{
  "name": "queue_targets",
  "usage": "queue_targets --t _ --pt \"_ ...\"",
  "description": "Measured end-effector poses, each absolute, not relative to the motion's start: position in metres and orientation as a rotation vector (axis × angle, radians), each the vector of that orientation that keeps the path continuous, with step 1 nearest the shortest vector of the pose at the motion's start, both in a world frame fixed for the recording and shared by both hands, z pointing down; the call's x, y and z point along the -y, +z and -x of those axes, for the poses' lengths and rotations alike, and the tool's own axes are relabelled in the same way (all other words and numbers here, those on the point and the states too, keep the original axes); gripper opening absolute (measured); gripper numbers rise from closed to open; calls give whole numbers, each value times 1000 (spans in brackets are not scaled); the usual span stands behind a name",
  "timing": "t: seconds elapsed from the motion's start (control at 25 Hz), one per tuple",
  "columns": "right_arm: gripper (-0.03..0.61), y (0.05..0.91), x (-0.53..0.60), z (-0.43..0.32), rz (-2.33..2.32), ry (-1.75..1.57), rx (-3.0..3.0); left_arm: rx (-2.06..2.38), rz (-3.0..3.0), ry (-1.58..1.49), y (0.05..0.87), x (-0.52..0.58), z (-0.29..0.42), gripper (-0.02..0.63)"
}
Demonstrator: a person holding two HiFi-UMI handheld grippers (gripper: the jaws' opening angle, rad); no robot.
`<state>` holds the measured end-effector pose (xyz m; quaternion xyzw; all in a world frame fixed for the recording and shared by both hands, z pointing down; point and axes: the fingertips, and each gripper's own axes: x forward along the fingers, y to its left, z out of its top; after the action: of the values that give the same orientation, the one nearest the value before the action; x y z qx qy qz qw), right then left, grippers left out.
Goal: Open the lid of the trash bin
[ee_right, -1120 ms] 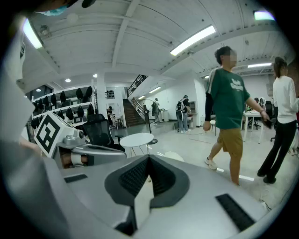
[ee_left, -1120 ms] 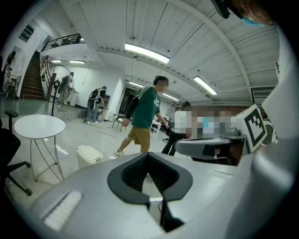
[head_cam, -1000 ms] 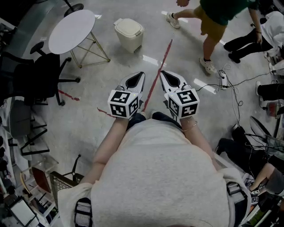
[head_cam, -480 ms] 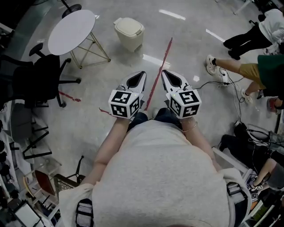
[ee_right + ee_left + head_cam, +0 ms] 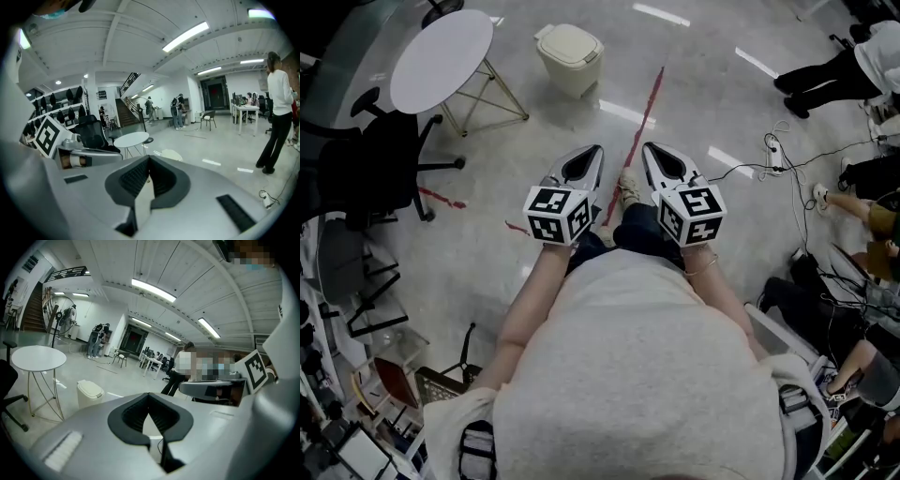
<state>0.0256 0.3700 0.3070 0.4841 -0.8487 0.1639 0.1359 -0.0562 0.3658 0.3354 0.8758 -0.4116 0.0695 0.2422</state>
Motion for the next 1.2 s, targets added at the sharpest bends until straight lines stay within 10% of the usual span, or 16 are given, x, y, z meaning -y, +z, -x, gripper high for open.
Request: queue_targets --t 1.2 --pt "7 370 -43 -110 -1087 712 2511 1299 -2152 339 382 -62 -21 9"
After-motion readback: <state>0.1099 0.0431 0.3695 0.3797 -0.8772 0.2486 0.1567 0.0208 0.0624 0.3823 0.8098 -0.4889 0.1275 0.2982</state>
